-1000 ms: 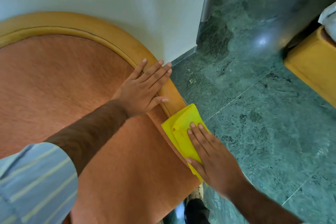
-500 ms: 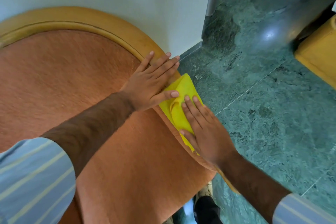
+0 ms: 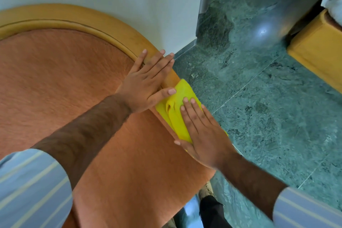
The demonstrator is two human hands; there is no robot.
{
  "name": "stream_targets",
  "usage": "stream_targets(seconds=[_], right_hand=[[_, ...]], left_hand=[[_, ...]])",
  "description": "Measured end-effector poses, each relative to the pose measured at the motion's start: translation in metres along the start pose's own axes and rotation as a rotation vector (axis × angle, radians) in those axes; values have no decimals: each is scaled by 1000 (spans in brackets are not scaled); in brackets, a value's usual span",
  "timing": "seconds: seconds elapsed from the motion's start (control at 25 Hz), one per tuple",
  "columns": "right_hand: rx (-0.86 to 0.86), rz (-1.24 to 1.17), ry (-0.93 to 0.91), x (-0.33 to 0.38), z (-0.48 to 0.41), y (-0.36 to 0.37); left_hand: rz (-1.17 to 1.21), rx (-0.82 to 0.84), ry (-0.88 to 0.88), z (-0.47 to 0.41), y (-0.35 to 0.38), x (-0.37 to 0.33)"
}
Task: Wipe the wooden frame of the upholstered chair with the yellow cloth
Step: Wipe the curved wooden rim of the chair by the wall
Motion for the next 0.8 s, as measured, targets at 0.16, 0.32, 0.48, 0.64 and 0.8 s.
stream_targets(seconds=[0.16,0.32,0.48,0.64,0.8], right_hand=[[10,-34,-2,0,2,0],[94,11,-97,-12,62,1],[71,-6,-74,-14,53,-1],[-27,-66,-13,-2,-12,-4],[-51,-134,45,1,-22,2]], left_hand=[[29,25,-11,0,0,-1],[27,62,-10,1,-6,-1],[41,48,-37,-2,-6,-3],[21,1,-24,-1,-2,1],[35,2,-28,-3,0,-4]])
Point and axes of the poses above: each hand's wrist, its own z-axis away from the middle knuckle, its own y-axis out of the palm, x = y × z, the point moved 2 cm from there along -z, towards the middle knuckle, and after that the axes turned 9 degrees about z, right-handed, at the moved point
